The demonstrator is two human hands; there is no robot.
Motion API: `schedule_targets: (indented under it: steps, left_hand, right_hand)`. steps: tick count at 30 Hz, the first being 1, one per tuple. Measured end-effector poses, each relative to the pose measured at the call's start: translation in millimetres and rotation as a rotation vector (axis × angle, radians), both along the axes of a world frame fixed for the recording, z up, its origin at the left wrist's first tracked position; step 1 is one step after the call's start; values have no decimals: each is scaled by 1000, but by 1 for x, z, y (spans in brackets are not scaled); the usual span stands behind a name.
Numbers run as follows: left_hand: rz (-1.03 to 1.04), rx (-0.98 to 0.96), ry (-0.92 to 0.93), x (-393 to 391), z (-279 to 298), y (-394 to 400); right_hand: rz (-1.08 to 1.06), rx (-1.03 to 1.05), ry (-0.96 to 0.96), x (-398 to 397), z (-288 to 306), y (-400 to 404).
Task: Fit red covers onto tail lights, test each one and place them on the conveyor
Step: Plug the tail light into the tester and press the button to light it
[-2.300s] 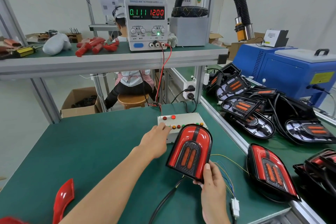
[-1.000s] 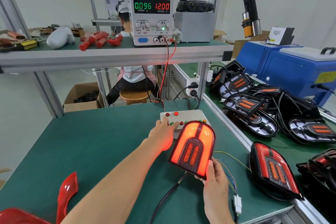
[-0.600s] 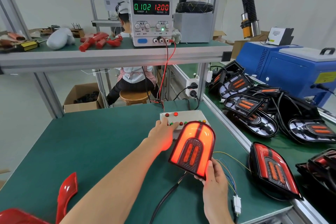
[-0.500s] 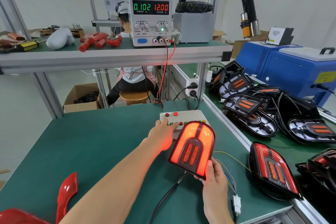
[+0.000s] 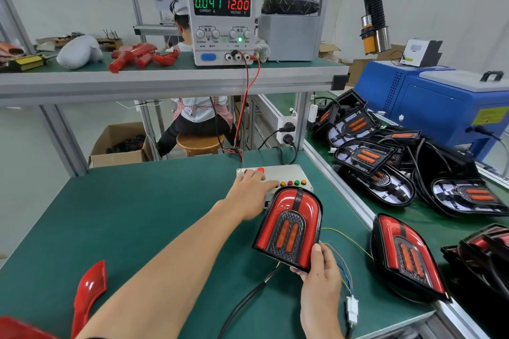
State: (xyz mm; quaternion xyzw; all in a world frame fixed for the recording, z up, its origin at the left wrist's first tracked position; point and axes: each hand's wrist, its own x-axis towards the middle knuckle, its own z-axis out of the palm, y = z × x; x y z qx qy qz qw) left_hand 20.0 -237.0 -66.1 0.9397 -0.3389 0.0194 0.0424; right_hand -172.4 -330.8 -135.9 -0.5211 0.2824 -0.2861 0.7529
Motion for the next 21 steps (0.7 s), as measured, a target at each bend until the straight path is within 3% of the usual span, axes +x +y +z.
schedule_targets:
  steps: [12, 21]
  left_hand:
    - [-181, 191, 24, 14, 12, -28]
    - [-218, 103, 12, 25, 3, -33]
  right_hand:
    - [-13, 35, -27, 0, 1, -2]
    - [-9, 51, -28, 1, 2, -4]
